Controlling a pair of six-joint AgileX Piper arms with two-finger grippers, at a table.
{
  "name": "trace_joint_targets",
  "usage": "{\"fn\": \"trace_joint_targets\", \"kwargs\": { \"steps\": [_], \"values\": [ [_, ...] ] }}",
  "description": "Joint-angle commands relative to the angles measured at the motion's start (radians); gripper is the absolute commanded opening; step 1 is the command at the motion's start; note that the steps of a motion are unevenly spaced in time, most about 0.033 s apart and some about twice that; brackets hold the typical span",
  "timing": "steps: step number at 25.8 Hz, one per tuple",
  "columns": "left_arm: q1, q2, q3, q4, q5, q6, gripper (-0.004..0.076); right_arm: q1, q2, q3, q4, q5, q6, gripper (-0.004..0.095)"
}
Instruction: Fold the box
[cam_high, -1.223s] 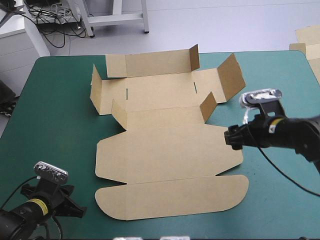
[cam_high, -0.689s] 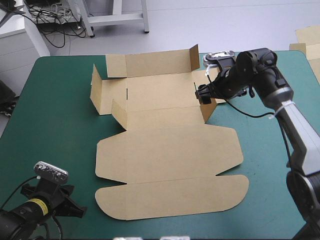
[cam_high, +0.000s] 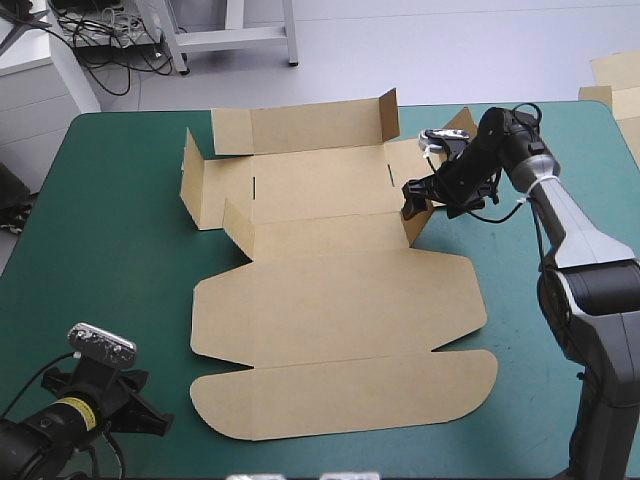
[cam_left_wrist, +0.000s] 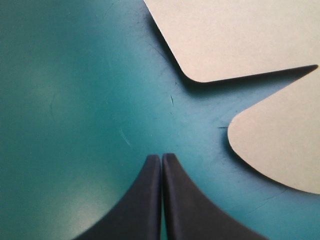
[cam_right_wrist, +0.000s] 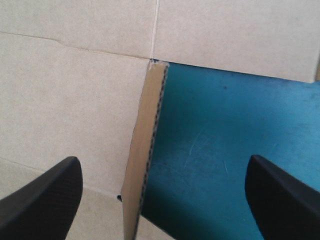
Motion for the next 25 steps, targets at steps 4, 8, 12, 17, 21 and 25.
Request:
{"fn": "trace_joint_targets", "kwargs": {
  "steps": [4, 8, 12, 17, 21, 25],
  "values": [
    [-0.007, 0.011, -0.034, 0.009, -0.042, -0.003, -0.0010, -0.006, -0.020, -0.036, 0.086, -0.026, -0.031, 0.0809],
    [-0.007, 0.011, -0.034, 0.009, -0.042, -0.003, -0.0010, -0.001, -0.016, -0.041, 0.091, -0.054, -0.033, 0.0761],
    [-0.007, 0.011, -0.034, 0.009, -0.042, -0.003, -0.0010, -0.001, -0.016, -0.043, 0.091, -0.059, -0.033, 0.0563],
    [-0.007, 0.011, -0.034, 0.009, -0.042, -0.003, -0.0010, -0.001, -0.016, -0.043, 0.091, -0.048, -0.052, 0.0267],
    [-0.007, 0.011, -0.034, 0.009, -0.044, -0.003, -0.0010, -0.001, -0.015, -0.043, 0.091, -0.051, -0.069, 0.0079],
    [-0.007, 0.011, -0.034, 0.009, -0.044, -0.003, -0.0010, -0.001, -0.015, -0.043, 0.091, -0.051, -0.101, -0.0020]
  ]
}}
